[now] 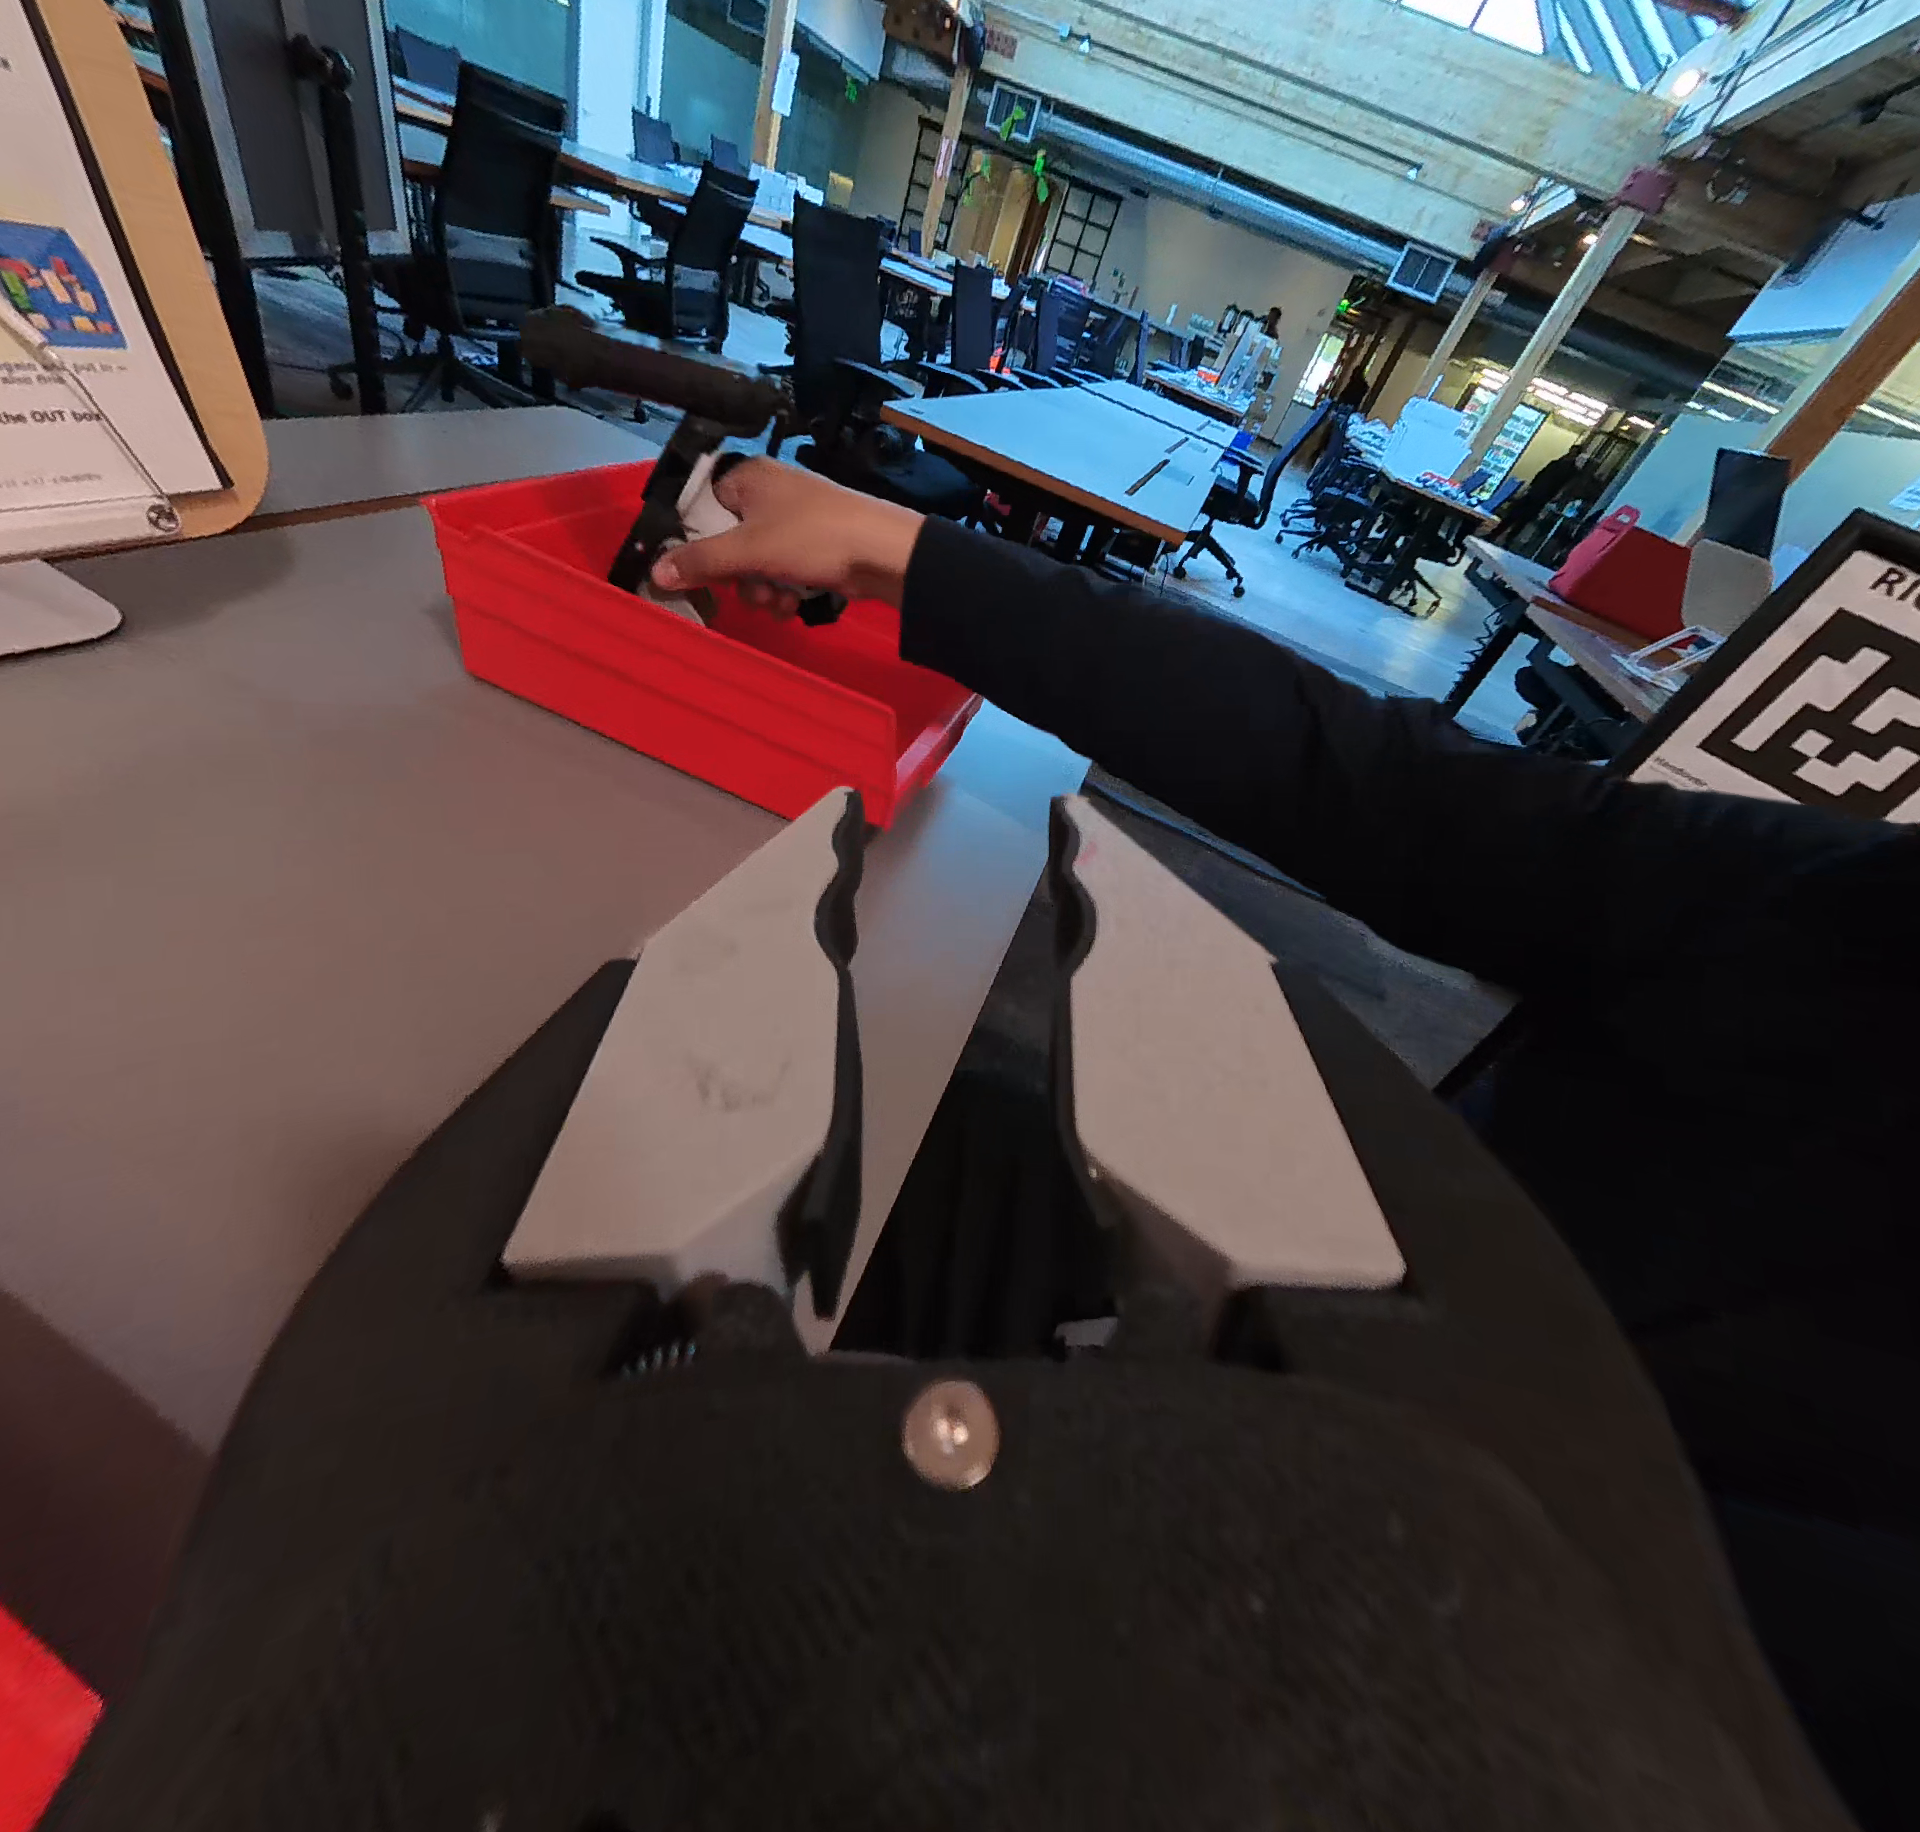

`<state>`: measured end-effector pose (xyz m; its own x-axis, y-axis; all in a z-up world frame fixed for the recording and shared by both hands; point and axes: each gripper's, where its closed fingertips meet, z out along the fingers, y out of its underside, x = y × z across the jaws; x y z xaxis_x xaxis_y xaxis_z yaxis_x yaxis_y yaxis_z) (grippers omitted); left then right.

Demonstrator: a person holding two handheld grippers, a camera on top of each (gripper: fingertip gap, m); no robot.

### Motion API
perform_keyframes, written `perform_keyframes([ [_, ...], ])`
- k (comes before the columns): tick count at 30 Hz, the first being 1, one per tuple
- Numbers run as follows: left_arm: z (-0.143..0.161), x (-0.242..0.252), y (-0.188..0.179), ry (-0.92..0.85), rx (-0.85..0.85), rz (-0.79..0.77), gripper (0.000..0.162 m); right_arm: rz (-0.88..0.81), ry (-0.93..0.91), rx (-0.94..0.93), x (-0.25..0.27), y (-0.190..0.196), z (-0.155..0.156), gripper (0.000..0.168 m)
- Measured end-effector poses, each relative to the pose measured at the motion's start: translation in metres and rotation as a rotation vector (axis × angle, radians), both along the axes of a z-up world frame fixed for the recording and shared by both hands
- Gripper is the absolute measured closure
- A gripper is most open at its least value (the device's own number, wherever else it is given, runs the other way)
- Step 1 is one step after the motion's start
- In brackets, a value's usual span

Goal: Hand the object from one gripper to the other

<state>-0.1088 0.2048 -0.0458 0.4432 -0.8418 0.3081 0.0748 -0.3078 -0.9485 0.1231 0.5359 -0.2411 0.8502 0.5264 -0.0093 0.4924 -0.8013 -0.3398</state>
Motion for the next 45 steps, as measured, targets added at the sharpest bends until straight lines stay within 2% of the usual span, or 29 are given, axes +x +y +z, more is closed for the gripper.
perform_keyframes([
  [2, 0.000, -0.002, -0.001, 0.003, 0.002, 0.003, 0.129, -0.041, -0.122, -0.005, 0.023, 0.013, -0.006, 0.136],
  [5, 0.000, -0.006, -0.001, 0.012, 0.006, 0.015, 0.129, -0.080, -0.158, -0.008, 0.038, 0.028, -0.006, 0.136],
  [8, 0.001, -0.010, 0.001, 0.005, 0.010, 0.018, 0.129, -0.098, -0.125, -0.028, 0.038, 0.032, -0.005, 0.135],
  [10, -0.001, -0.012, 0.005, 0.012, 0.001, 0.022, 0.129, -0.101, -0.108, -0.021, 0.036, 0.034, -0.003, 0.115],
  [11, -0.004, -0.016, 0.008, 0.024, -0.006, 0.036, 0.128, -0.097, -0.087, -0.008, 0.033, 0.034, -0.001, 0.113],
  [15, -0.008, -0.047, 0.021, 0.064, -0.011, 0.153, 0.123, -0.086, 0.123, 0.108, 0.008, 0.029, 0.028, 0.112],
  [17, -0.011, -0.075, 0.025, 0.092, -0.017, 0.238, 0.120, -0.040, 0.269, 0.198, -0.011, 0.014, 0.053, 0.113],
  [20, -0.026, -0.126, 0.026, 0.168, -0.070, 0.391, 0.119, 0.069, 0.487, 0.333, -0.036, -0.032, 0.095, 0.116],
  [23, -0.038, -0.172, 0.026, 0.216, -0.115, 0.554, 0.118, 0.129, 0.592, 0.452, -0.040, -0.082, 0.123, 0.122],
  [27, -0.042, -0.193, 0.025, 0.197, -0.137, 0.620, 0.118, 0.239, 0.735, 0.462, -0.049, -0.155, 0.139, 0.118],
  [29, -0.041, -0.194, 0.026, 0.200, -0.131, 0.627, 0.118, 0.273, 0.780, 0.518, -0.052, -0.174, 0.154, 0.126],
  [30, -0.040, -0.194, 0.027, 0.198, -0.128, 0.635, 0.118, 0.327, 0.757, 0.515, -0.054, -0.184, 0.159, 0.120],
  [32, -0.040, -0.192, 0.030, 0.205, -0.117, 0.648, 0.118, 0.362, 0.666, 0.575, -0.043, -0.192, 0.164, 0.115],
  [35, -0.048, -0.189, 0.039, 0.226, -0.132, 0.677, 0.118, 0.334, 0.620, 0.692, -0.024, -0.196, 0.178, 0.120],
  [39, -0.060, -0.183, 0.065, 0.218, -0.152, 0.714, 0.125, 0.387, 0.746, 0.682, -0.018, -0.215, 0.197, 0.119],
  [42, -0.076, -0.192, 0.099, 0.211, -0.195, 0.790, 0.122, 0.386, 0.859, 0.628, -0.011, -0.220, 0.205, 0.119],
  [45, -0.106, -0.206, 0.133, 0.298, -0.346, 0.800, 0.119, 0.341, 0.932, 0.621, -0.001, -0.217, 0.212, 0.120],
])
